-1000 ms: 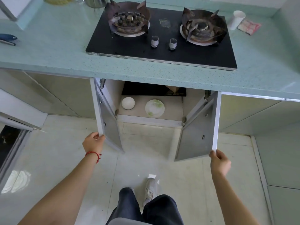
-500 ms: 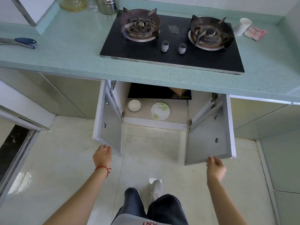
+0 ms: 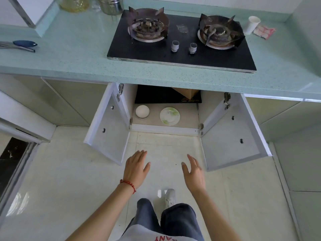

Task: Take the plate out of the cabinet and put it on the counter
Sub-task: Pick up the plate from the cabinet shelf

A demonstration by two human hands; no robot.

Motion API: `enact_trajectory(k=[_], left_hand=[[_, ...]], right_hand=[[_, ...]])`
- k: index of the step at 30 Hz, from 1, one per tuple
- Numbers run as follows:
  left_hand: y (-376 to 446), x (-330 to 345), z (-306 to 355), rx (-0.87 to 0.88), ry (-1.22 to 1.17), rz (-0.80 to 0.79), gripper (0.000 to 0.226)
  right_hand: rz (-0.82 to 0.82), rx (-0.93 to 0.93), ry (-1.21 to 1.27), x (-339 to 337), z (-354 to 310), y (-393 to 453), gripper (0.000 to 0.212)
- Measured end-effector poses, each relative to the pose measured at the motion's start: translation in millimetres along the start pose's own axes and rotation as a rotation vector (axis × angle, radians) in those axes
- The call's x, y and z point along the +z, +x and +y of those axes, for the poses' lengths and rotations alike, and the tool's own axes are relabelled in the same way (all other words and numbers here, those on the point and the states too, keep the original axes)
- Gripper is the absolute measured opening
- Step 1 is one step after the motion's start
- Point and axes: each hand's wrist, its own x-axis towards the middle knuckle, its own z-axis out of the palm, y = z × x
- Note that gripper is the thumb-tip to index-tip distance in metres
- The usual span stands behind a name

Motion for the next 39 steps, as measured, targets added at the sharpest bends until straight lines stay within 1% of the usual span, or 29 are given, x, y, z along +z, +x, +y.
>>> enact_trajectory(k=[7, 9, 14, 17, 20, 22, 26, 30, 35, 39], left_hand=[[8, 3, 5, 0.084, 0.171, -0.030, 0.050], [16, 3, 7, 0.087, 0.193, -0.048, 0.054], [45, 6, 19, 0.070, 0.237, -0.066, 0.051], [67, 11, 28, 0.066, 0.240, -0.050, 0.044], [90, 16, 37, 0.054, 0.249, -0.028, 0.044], [105, 20, 43, 0.036, 0.257, -0.023, 0.046], [139, 30, 50, 0.028, 0.302, -0.001, 0.042], [170, 43, 48, 0.029, 0.280, 0.018, 0.044], [212, 63, 38, 0.024, 0.230, 0.034, 0.044], [248, 81, 23, 0.073, 0.222, 0.034, 0.041]], right_hand=[[-0.065, -0.082, -0.200, 2, -5, 7, 0.050], [-0.064, -0.097, -0.224, -1, -6, 15, 0.050], [-0.094, -0.124, -0.286, -12, -1, 44, 0.051], [-0.102, -0.130, -0.300, -21, 5, 69, 0.051], [-0.106, -0.126, -0.322, -31, 10, 95, 0.051], [-0.111, -0.126, -0.323, -38, 13, 112, 0.051], [-0.127, -0.148, -0.307, -49, 19, 149, 0.050], [-0.086, -0.126, -0.272, -52, 29, 182, 0.048], [-0.052, -0.094, -0.218, -37, 40, 228, 0.048], [0.013, -0.072, -0.149, -17, 50, 264, 0.047]])
